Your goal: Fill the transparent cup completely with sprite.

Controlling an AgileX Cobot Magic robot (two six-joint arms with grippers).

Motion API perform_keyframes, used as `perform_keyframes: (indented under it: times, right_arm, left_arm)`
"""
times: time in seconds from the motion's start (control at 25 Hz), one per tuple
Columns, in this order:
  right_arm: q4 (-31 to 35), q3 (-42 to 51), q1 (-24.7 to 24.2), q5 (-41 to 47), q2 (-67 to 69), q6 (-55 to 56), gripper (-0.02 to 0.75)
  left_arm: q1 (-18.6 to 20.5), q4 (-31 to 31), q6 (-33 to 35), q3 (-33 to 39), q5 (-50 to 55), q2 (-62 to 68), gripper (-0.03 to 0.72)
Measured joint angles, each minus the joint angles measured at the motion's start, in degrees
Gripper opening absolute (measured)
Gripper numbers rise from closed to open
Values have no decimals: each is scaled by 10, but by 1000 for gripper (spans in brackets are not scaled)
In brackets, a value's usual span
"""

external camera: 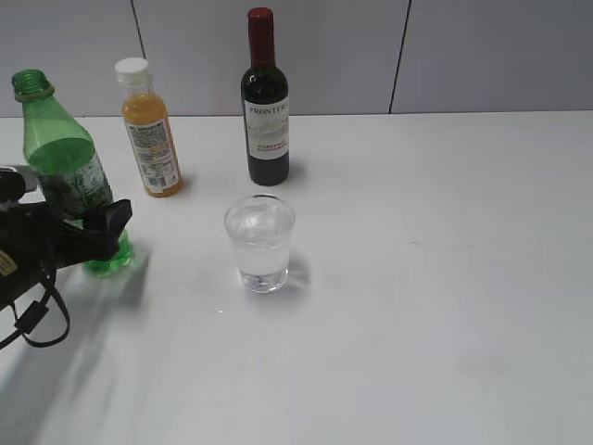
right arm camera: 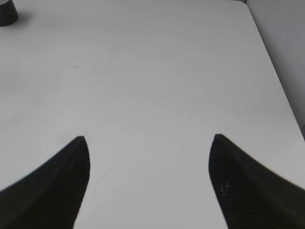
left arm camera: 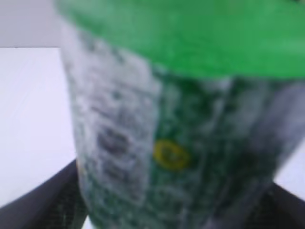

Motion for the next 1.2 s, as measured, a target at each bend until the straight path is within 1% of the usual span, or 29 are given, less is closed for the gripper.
perform_keyframes:
  times: [0.12, 0.28, 0.56, 0.72, 0.92, 1.04, 1.2]
  right_arm:
    - [0, 0, 0, 0, 0, 0, 592]
    - [0, 0, 0, 0, 0, 0, 592]
    - [0, 0, 0, 0, 0, 0, 592]
    - [0, 0, 0, 0, 0, 0, 592]
    - [0, 0, 0, 0, 0, 0, 592]
    - [0, 0, 0, 0, 0, 0, 592]
    - [0, 0, 0, 0, 0, 0, 592]
  left_arm:
    - [0, -1, 4, 26, 1, -20, 637]
    - [0, -8, 29, 69, 0, -50, 637]
    - [0, -69, 43, 134, 0, -123, 634]
    - [0, -93, 59, 148, 5, -183, 631]
    - [0, -128, 110, 149, 93, -282, 627]
    - [0, -168, 174, 150, 158, -352, 625]
    - [0, -234, 243, 137, 251, -443, 621]
